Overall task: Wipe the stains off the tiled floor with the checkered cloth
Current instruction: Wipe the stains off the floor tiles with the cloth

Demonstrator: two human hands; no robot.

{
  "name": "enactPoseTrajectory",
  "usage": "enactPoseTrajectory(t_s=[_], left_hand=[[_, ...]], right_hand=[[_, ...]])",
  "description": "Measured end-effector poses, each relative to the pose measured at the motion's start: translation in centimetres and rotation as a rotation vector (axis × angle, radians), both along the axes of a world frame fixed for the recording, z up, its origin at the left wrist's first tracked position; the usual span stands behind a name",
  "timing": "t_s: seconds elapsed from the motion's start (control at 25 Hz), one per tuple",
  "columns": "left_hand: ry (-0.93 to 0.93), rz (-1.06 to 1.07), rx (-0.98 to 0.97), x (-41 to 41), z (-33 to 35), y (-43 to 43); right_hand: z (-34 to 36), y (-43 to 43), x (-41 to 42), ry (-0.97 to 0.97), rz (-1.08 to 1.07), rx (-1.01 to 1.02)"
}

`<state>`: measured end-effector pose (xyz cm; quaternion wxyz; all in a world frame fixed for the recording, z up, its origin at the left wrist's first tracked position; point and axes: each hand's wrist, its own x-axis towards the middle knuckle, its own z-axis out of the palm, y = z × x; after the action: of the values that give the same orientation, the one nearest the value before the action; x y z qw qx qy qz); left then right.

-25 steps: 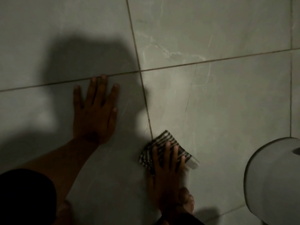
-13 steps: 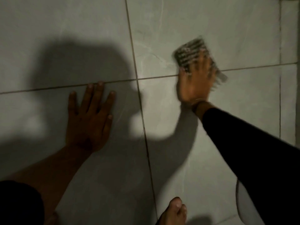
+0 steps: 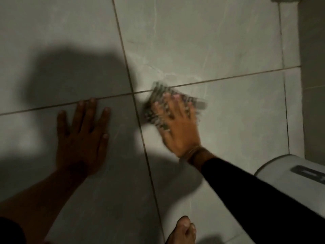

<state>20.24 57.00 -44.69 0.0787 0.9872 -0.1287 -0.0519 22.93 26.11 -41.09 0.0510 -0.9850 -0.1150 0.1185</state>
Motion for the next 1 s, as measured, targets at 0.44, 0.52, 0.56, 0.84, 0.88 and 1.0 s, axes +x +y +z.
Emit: enactPoseTrajectory(t_s=[0.44,0.52,0.56,0.84,0.88,1.0], left_hand=[[0.021,-0.008,-0.010,0.0,-0.2,0.3],[0.031,-0.004,0.000,0.1,-0.2,0.3],[0.034,-0.008,0.003,0.1,-0.3,0.2],[0.014,0.005,-0.005,0.0,-0.5,0.2],[0.012,0.006,-0.006,0.0,-0.6,0.2],[0.012,-0.009,0.000,0.0,-0.9,0.4]], right_hand=[[0.3,10.3,-12.5,0.084,0.088,0.126],[0.4,3.6,-13.1,0.103,0.012,0.054],[0.3,-0.4,-11.8,0.102,-0.138,0.006],[-1.6,8.7,-9.3,-0.072,-0.494,-0.017],[-1.0,11.3,-13.5,0.013,-0.233,0.071],[0.8,6.6,-20.9,0.140,0.100,0.051]])
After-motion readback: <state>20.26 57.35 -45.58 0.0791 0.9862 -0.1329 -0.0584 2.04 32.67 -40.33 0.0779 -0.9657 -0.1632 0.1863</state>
